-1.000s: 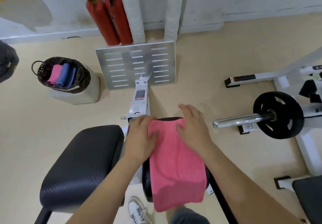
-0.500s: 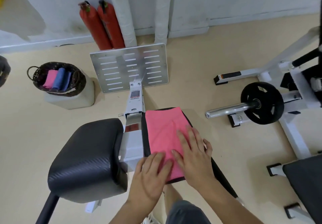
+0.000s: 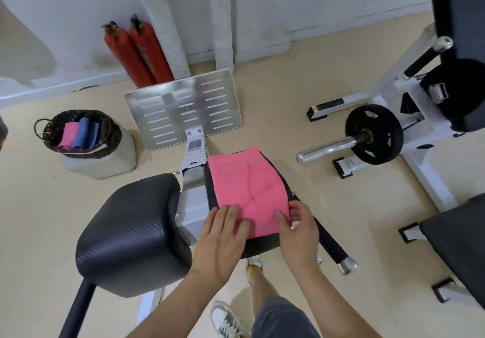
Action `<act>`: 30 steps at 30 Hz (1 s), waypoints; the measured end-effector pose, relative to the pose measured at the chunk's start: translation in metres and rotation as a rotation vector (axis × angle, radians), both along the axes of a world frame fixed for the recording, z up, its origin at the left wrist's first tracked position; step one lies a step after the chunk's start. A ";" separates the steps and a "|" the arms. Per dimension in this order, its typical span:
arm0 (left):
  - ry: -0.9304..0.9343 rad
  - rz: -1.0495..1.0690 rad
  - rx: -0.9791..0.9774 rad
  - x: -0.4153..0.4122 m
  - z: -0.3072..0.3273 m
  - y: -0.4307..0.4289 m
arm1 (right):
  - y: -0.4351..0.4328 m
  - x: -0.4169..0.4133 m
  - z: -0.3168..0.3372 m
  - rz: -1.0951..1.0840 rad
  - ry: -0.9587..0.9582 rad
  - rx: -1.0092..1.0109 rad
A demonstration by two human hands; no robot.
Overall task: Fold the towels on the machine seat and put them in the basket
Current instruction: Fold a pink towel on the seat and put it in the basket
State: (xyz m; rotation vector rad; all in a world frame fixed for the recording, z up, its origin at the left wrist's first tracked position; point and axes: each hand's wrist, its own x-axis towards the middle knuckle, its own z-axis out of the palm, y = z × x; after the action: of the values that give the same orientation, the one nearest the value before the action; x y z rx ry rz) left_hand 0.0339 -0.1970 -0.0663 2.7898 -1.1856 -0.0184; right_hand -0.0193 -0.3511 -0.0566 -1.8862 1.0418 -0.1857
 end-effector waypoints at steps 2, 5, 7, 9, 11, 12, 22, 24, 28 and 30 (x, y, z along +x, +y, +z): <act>-0.029 0.005 0.033 -0.002 0.001 -0.003 | -0.001 0.004 0.003 -0.048 0.034 0.109; -0.036 0.025 0.099 -0.006 0.006 -0.006 | -0.001 0.006 0.006 -0.080 0.056 0.288; -0.029 0.026 0.125 -0.008 0.008 -0.006 | -0.003 0.006 0.009 -0.091 0.062 0.359; -0.023 0.033 0.135 -0.010 0.008 -0.005 | -0.006 0.005 0.013 -0.084 0.080 0.395; 0.005 0.044 0.127 -0.011 0.010 -0.004 | -0.009 0.004 0.017 -0.058 0.101 0.417; 0.026 0.049 0.120 -0.012 0.012 -0.003 | -0.010 0.004 0.018 -0.048 0.101 0.445; 0.191 0.067 0.123 -0.020 0.020 -0.020 | -0.024 0.001 0.040 -0.123 0.100 0.622; 0.164 0.055 0.139 -0.016 0.012 -0.024 | -0.022 0.000 0.043 -0.079 0.097 0.556; 0.143 0.046 0.106 -0.013 0.010 -0.027 | -0.019 -0.017 0.042 0.483 0.138 -0.479; 0.137 0.018 0.108 -0.014 0.014 -0.028 | -0.016 -0.024 0.041 0.727 0.138 -0.636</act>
State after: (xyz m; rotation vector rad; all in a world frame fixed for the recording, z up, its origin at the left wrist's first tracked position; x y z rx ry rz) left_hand 0.0204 -0.2252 -0.0523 2.8368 -1.1598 -0.2747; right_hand -0.0430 -0.3668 -0.0154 -2.7641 0.3242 0.0526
